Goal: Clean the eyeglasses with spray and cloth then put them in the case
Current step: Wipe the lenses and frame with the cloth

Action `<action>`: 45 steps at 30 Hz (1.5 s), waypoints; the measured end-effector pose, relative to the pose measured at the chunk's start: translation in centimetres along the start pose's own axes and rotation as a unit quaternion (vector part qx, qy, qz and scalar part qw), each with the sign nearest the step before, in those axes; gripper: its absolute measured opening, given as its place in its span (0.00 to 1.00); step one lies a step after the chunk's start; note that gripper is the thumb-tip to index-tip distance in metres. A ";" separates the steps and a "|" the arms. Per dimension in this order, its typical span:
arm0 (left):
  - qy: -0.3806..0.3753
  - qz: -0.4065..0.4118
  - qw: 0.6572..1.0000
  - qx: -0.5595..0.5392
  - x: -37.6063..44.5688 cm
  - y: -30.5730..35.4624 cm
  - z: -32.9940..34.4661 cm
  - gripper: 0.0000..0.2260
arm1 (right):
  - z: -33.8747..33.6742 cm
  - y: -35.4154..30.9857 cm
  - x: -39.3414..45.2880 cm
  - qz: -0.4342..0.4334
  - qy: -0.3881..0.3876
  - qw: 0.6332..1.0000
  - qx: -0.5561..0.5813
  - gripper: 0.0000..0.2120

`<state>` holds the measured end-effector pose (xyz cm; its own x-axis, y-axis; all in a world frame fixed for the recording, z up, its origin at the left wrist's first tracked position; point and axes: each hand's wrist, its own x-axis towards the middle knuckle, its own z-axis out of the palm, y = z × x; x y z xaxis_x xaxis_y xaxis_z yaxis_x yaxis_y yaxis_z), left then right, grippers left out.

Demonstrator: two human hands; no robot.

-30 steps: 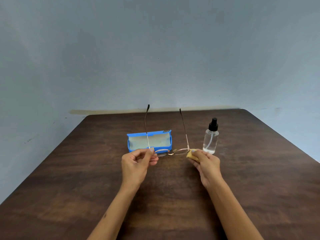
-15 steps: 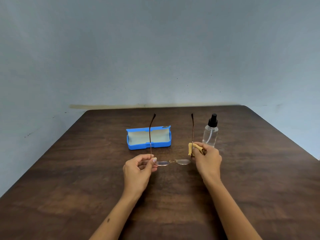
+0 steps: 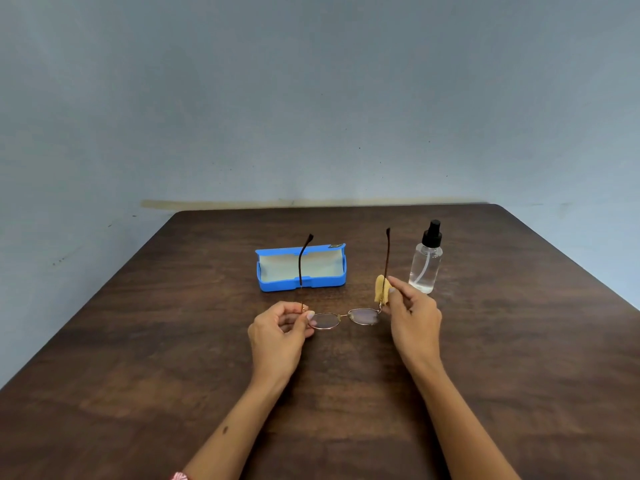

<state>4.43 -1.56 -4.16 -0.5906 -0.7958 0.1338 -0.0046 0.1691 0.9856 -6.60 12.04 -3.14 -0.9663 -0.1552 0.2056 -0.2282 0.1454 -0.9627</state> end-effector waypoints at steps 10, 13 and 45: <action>-0.032 -0.045 0.997 -0.045 0.6 -0.4 0.2 0.07 | -0.3 0.5 0.5 0.025 -0.027 0.999 0.024 0.11; -0.040 -0.033 0.999 -0.007 0.5 -0.5 0.0 0.07 | -0.3 0.2 0.4 0.022 0.000 1.000 0.017 0.09; -0.070 -0.021 0.997 -0.007 0.3 0.2 -0.2 0.05 | 0.4 -1.4 0.3 0.023 0.055 0.998 -0.035 0.08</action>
<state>4.43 -1.91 -3.89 -0.6966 -0.7133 0.0775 -0.0209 0.1281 0.9915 -6.52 11.40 -1.78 -0.9822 -0.0401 0.1837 -0.1880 0.2186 -0.9575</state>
